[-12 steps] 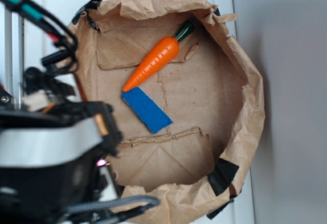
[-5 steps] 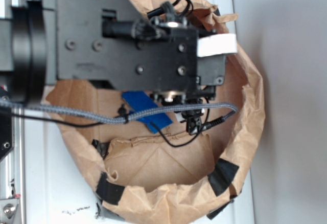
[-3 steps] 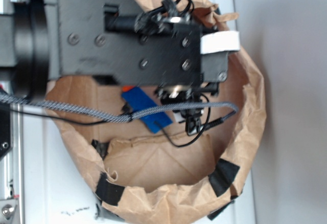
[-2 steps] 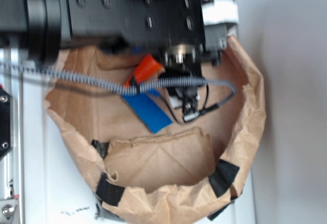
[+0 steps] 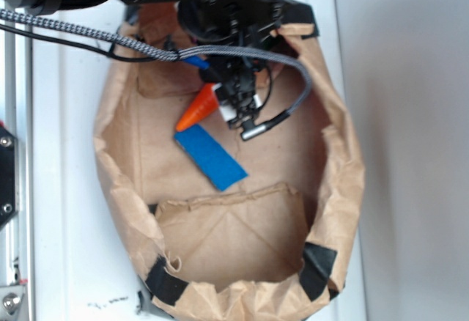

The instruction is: Grab the carrot.

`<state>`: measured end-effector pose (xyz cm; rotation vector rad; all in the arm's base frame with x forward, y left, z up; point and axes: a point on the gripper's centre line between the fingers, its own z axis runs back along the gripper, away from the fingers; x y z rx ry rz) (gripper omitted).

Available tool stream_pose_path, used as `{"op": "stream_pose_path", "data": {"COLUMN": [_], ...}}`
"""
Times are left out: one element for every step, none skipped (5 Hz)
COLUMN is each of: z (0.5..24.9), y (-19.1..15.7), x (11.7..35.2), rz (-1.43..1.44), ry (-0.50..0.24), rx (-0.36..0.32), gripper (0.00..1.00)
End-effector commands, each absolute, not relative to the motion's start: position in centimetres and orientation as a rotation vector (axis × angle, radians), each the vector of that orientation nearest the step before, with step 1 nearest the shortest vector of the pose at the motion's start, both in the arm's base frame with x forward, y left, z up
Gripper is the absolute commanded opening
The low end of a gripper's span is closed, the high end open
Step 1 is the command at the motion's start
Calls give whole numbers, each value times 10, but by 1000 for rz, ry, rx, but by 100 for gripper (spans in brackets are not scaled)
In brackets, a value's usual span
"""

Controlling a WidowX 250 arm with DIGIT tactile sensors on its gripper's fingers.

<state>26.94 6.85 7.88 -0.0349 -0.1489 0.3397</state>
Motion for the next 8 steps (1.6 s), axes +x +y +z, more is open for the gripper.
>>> {"op": "stream_pose_path", "data": {"z": [52,42,58,93,141,167,176,172], "y": [71,70,65,56,50,49,45,40], "x": [283,285,282,275,270,263,254,250], "rz": [378,381,372,359,355,334,313,295], "ry": [-219,-235,-251,-277,-256,-250,-294,-338], "rx": [59,79,57,-12,-91,-127,-132,-97], "gripper": [100,0,0,0,0,0,0,0]}}
